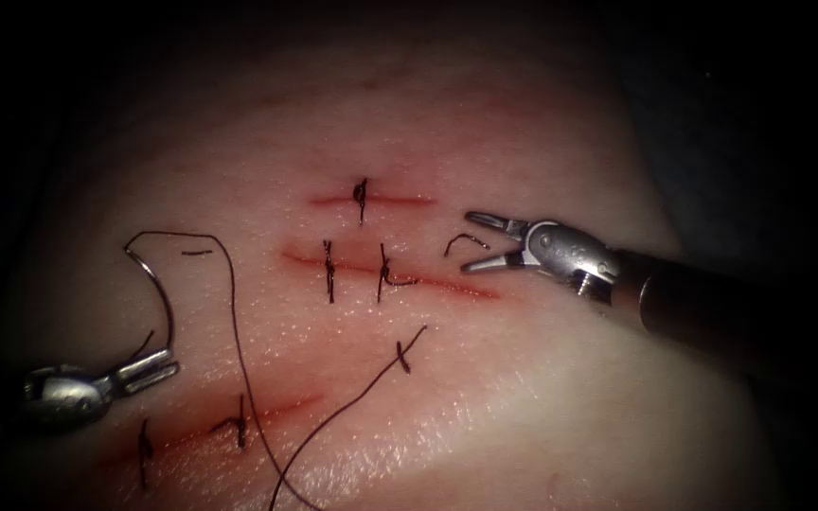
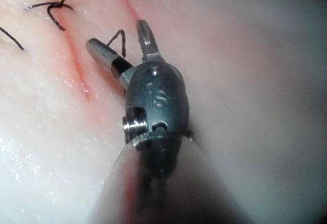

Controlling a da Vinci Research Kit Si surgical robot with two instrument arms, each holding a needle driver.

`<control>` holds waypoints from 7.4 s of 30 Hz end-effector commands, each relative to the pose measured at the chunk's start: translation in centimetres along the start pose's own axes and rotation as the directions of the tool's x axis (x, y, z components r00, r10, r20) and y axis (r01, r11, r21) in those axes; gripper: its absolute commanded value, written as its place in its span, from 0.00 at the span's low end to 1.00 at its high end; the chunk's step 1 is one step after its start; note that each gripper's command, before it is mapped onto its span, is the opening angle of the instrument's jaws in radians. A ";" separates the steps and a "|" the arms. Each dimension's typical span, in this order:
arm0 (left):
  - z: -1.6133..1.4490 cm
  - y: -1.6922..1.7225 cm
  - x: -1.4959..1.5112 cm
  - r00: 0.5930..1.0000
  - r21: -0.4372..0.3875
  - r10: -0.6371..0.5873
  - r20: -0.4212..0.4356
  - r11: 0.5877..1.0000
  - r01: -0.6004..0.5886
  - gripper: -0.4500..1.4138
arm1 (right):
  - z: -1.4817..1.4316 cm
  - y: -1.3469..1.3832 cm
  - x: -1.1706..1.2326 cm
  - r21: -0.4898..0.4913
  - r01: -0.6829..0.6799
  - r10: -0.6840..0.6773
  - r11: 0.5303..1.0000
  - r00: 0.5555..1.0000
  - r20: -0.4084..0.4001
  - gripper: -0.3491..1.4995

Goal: Wound Closure
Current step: Use the right gripper to pull more length on the short suture tail, then set the needle down with the left gripper, then use the left hand to pick up a long length of suture, then use the right gripper to hand over more suture to the left gripper.

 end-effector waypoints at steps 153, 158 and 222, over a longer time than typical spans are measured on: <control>0.42 1.14 0.29 0.955 -0.596 0.252 -0.159 0.747 -0.296 0.42 | -1.03 0.02 0.39 -0.113 0.062 -0.069 0.992 0.996 -0.058 0.90; 0.45 1.16 0.27 0.947 -0.599 0.274 -0.168 0.735 -0.319 0.42 | -1.02 0.00 0.40 -0.114 0.062 -0.069 0.992 0.996 -0.058 0.90; 1.72 0.05 0.92 0.887 -0.496 0.379 -0.264 0.736 -0.461 0.00 | 1.03 -1.41 1.52 0.060 0.412 -0.408 0.909 0.910 -0.070 0.89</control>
